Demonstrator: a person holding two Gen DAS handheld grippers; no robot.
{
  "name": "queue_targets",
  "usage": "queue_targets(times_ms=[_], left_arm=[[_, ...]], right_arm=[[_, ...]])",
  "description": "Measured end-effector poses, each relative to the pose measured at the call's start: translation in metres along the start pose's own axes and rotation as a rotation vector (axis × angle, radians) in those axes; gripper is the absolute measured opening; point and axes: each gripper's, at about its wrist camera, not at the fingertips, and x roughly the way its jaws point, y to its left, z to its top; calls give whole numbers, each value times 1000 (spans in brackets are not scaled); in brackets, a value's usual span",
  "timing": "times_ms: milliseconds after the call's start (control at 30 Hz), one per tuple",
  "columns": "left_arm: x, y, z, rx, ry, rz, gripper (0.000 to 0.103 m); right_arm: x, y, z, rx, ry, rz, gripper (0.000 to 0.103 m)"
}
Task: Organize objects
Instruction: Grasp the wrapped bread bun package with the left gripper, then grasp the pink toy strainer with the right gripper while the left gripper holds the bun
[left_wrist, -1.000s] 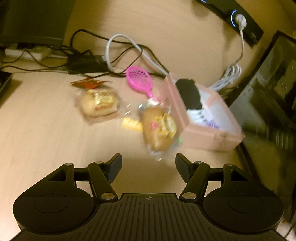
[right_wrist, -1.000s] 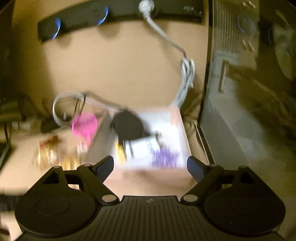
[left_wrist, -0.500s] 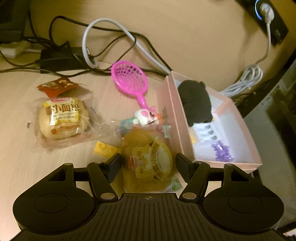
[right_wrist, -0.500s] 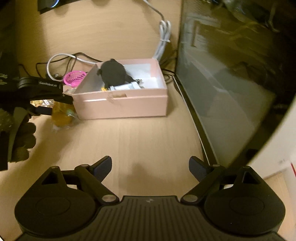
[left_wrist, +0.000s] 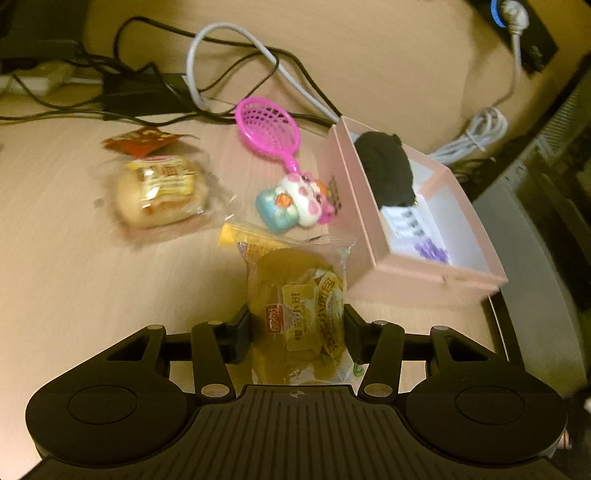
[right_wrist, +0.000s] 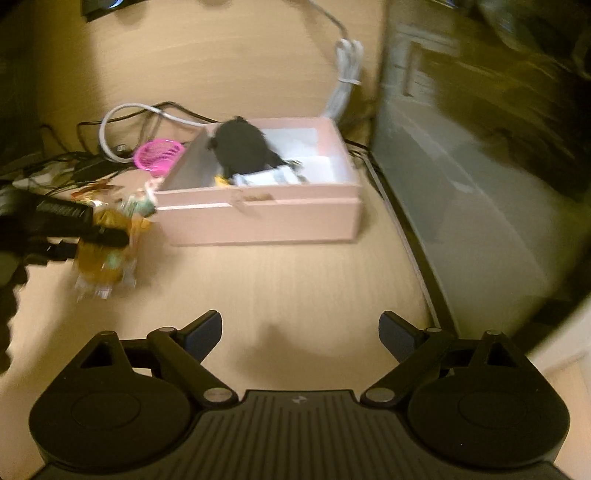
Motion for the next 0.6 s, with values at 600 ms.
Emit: queue_targets(times_ms=[600], left_arm=[[-99, 114, -23, -121, -68, 115, 53]], right_arm=[[65, 156, 146, -318, -130, 205, 100]])
